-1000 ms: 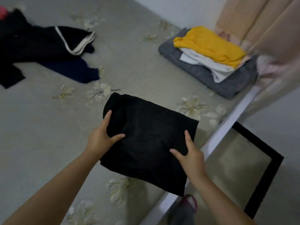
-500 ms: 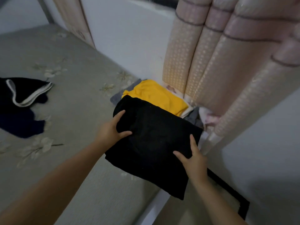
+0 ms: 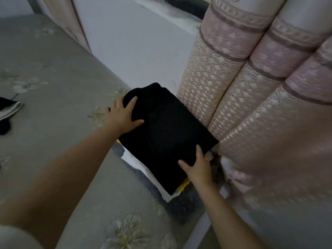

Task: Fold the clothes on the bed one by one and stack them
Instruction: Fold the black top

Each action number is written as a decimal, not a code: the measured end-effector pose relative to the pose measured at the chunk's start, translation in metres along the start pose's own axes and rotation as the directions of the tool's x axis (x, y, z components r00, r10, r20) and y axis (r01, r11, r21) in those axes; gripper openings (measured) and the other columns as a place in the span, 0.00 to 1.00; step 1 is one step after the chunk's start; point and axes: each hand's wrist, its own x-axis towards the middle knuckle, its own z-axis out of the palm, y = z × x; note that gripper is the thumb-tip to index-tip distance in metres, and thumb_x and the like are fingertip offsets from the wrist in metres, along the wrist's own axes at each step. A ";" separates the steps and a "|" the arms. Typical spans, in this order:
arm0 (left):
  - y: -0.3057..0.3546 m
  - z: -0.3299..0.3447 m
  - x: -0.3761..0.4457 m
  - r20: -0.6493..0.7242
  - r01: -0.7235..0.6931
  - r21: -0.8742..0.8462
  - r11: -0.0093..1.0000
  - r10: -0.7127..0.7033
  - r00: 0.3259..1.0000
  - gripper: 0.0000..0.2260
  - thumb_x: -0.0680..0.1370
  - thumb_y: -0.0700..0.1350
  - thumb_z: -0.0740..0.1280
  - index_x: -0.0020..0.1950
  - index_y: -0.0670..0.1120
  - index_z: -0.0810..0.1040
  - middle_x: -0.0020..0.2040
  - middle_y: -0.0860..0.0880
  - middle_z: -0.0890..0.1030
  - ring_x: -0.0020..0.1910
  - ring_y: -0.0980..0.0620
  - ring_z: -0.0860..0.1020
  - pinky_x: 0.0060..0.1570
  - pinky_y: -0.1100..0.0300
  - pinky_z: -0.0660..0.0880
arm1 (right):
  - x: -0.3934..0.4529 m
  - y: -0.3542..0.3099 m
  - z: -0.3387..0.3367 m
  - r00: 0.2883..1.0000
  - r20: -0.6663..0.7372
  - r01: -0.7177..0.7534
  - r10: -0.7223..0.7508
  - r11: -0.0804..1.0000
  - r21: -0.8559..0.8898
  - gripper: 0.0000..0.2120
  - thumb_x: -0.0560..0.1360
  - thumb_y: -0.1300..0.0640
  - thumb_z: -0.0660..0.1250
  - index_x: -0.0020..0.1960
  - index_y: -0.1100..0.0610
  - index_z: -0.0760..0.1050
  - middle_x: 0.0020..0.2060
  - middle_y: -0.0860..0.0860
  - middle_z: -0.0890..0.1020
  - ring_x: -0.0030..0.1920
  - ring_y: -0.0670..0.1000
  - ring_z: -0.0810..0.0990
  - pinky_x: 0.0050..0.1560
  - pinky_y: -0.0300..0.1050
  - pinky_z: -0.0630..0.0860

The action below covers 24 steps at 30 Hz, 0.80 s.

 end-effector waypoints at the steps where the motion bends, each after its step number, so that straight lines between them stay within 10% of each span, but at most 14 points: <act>1: -0.001 0.022 -0.002 0.056 0.003 0.033 0.999 -0.005 0.998 0.34 0.75 0.62 0.59 0.75 0.56 0.46 0.75 0.43 0.48 0.73 0.42 0.50 0.69 0.44 0.52 | 0.006 0.008 0.010 0.995 0.084 -0.050 0.059 0.993 -0.110 0.38 0.74 0.46 0.64 0.75 0.53 0.46 0.73 0.60 0.54 0.72 0.57 0.58 0.64 0.45 0.65; 6: -0.001 0.124 -0.052 0.356 -0.051 0.094 0.994 0.014 0.934 0.29 0.78 0.61 0.51 0.75 0.56 0.43 0.76 0.49 0.42 0.75 0.47 0.41 0.71 0.44 0.47 | 0.023 0.036 0.038 0.989 0.140 0.013 0.049 0.911 -0.411 0.32 0.77 0.39 0.53 0.75 0.50 0.47 0.75 0.55 0.42 0.74 0.58 0.44 0.69 0.54 0.57; 13: -0.008 0.113 -0.067 0.258 0.077 0.039 0.996 -0.085 0.962 0.24 0.80 0.57 0.50 0.75 0.56 0.47 0.76 0.49 0.43 0.75 0.47 0.40 0.71 0.46 0.45 | 0.048 0.014 0.031 0.945 0.238 0.326 -0.226 0.737 -0.592 0.28 0.78 0.42 0.51 0.75 0.52 0.52 0.75 0.54 0.49 0.75 0.54 0.45 0.72 0.53 0.49; 24: -0.098 0.005 -0.202 -0.072 0.728 0.037 0.685 -0.724 0.685 0.22 0.81 0.53 0.51 0.75 0.52 0.53 0.77 0.48 0.47 0.75 0.46 0.44 0.71 0.49 0.46 | -0.007 -0.137 0.104 0.489 0.651 0.872 -0.581 0.336 -0.356 0.28 0.77 0.45 0.57 0.73 0.54 0.56 0.74 0.53 0.56 0.74 0.54 0.52 0.71 0.53 0.51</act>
